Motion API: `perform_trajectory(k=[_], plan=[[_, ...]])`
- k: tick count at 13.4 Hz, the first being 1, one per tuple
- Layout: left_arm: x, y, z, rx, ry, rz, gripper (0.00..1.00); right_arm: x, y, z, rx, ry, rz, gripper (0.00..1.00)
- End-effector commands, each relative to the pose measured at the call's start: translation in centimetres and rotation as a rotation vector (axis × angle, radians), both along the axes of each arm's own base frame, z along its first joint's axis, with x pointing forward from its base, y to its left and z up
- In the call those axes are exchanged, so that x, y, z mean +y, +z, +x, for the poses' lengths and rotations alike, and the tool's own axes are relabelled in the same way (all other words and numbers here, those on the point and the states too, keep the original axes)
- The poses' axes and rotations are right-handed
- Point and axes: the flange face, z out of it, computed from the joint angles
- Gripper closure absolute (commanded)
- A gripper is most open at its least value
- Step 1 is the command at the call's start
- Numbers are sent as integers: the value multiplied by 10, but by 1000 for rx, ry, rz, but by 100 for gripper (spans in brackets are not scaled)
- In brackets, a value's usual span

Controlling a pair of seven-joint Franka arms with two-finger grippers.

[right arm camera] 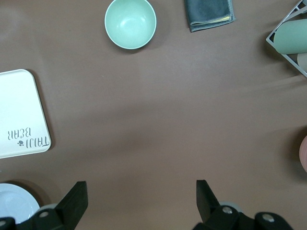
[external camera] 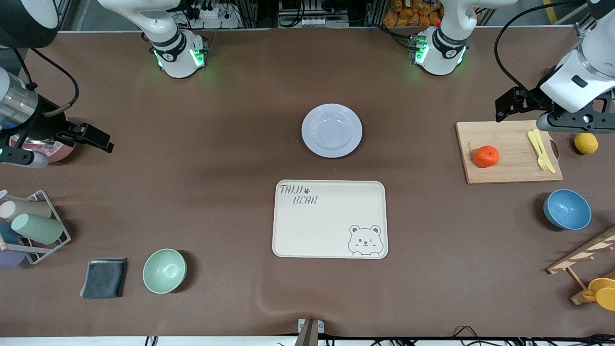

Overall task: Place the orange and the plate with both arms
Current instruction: 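Reach the left gripper down to the orange on the cutting board, then grasp the orange with the left gripper while the right gripper reaches forward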

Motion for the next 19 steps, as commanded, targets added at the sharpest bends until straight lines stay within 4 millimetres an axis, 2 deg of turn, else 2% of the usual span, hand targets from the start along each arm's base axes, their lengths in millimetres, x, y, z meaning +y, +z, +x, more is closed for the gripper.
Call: perform_trajectory(k=[1, 5, 8, 12, 13, 15, 16, 17, 19], plan=[[5, -1, -6, 5, -18, 16, 0, 1, 1, -7, -3, 2, -18, 0], [8, -23, 1, 57, -21, 97, 0, 2, -2, -5, 1, 6, -18, 0], [34, -65, 12, 149, 23, 110, 0, 2, -7, -3, 11, 6, -18, 0], [50, -119, 16, 231, 110, 168, 0, 2, -9, -3, 17, 5, -13, 0], [51, -131, 15, 243, 118, 170, 0, 1, -9, -4, 22, 3, -11, 0], [66, -151, 11, 264, 142, 165, 0, -2, -10, -3, 24, -3, -10, 0], [64, -158, 9, 270, 141, 160, 0, -2, -10, -3, 25, -4, -10, 0], [65, -174, 5, 279, 139, 156, 0, -1, -14, -2, 33, -3, -9, 0], [65, -219, -9, 272, 129, 147, 0, 3, -26, -2, 50, 1, 2, 0]])
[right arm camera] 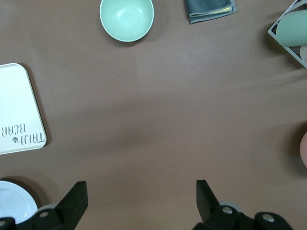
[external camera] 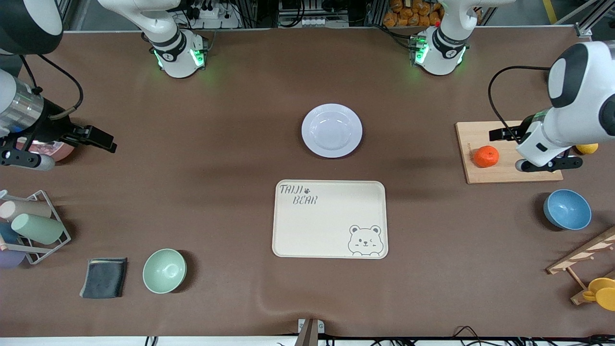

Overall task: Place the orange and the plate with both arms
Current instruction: 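Grasp the orange with the left gripper while the right gripper reaches forward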

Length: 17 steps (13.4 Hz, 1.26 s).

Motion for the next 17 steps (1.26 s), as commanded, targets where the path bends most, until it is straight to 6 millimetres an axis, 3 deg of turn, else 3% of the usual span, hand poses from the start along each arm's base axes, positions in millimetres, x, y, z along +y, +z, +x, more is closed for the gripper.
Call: perform_trajectory(k=[1, 2, 5, 8, 10, 12, 17], plan=[[9, -37, -20, -12, 14, 5, 0, 8, -21, -1, 33, -2, 33, 0], [25, -43, -19, -23, 42, 4, 0, 9, -27, 1, 46, -11, 66, 0], [30, -69, -19, -100, 64, 1, 0, 13, -53, 10, 59, -46, 171, 0], [52, -124, -34, -131, 98, -7, 0, 19, -85, 11, 41, -90, 248, 0], [57, -147, -33, -122, 106, -11, 0, 26, -103, 9, 34, -119, 295, 0], [66, -160, -33, -120, 117, -9, 0, 31, -118, 8, 19, -152, 342, 0], [66, -189, -31, -119, 102, -15, 0, 54, -152, 2, 8, -220, 437, 0]])
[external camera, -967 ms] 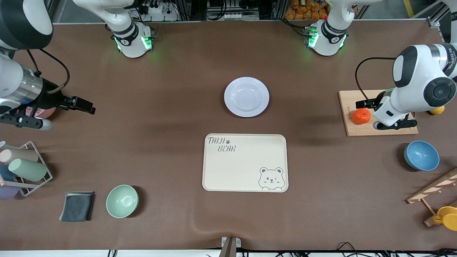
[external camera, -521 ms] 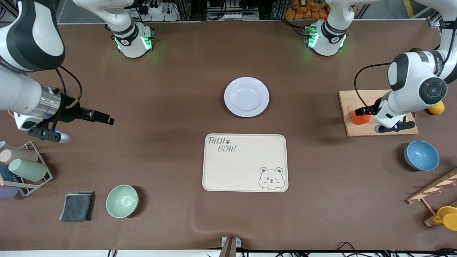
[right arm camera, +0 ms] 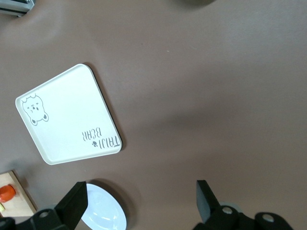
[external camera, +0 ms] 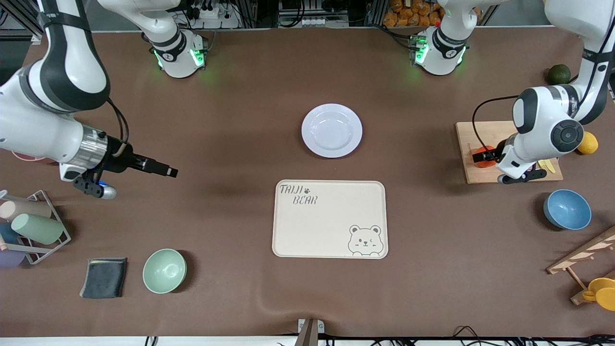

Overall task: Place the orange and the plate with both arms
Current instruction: 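Grasp the orange with the left gripper while the right gripper reaches forward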

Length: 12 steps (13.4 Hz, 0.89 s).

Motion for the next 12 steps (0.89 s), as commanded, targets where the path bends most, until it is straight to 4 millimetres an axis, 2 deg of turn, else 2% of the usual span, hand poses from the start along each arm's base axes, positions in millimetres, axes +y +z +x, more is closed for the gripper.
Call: perform_trajectory(k=[1, 3, 5, 8, 11, 12], plan=[[1, -9, 1, -16, -16, 14, 0, 16, -13, -11, -7, -47, 61, 0], [16, -14, -3, -20, -3, 16, 0, 30, -24, -16, -17, -48, 62, 0], [18, -25, -6, -11, -17, 23, 0, 36, -38, -20, -40, -27, 52, 0], [16, -40, -14, -6, -20, 17, 0, 35, -63, -29, -48, -7, 142, 0], [13, -53, -17, 14, -26, 13, 0, 35, -74, -32, -37, -21, 188, 0], [14, -54, -19, 11, -25, 12, 22, 35, -76, -32, -35, -22, 195, 0]])
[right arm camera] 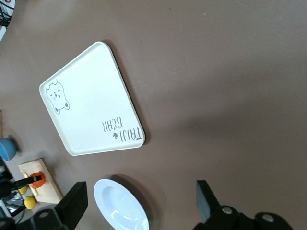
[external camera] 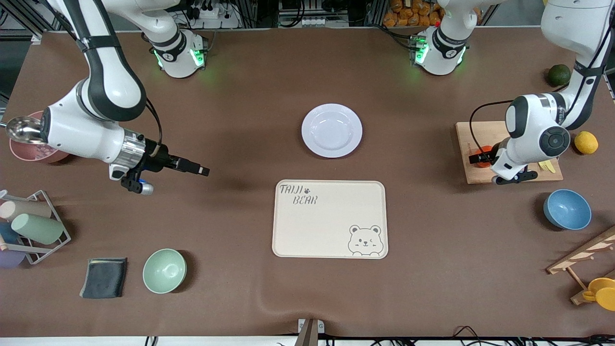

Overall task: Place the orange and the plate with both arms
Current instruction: 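Grasp the orange with the left gripper while the right gripper reaches forward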

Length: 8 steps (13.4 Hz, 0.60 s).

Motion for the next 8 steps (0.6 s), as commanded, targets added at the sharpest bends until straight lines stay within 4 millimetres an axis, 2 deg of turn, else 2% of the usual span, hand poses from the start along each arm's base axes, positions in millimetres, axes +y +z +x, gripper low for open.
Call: perform_trajectory(k=[1, 2, 3, 4, 6, 8], plan=[[0, -4, -3, -10, -24, 11, 60, 3, -8, -3, -10, 5, 50, 0], [-1, -2, -2, -12, -40, 19, 81, 6, -19, -6, -2, 17, 72, 0], [0, 2, -1, -19, -45, 23, 87, 6, -28, -11, 5, 16, 101, 0], [-2, 5, -1, -21, -48, 24, 87, 6, -41, -16, 6, 25, 128, 0], [-7, 27, 4, -50, -56, 31, 88, 5, -61, -24, 1, 31, 181, 0], [-26, 51, 11, -72, -89, 30, 91, 11, -70, -28, 7, 30, 206, 0]])
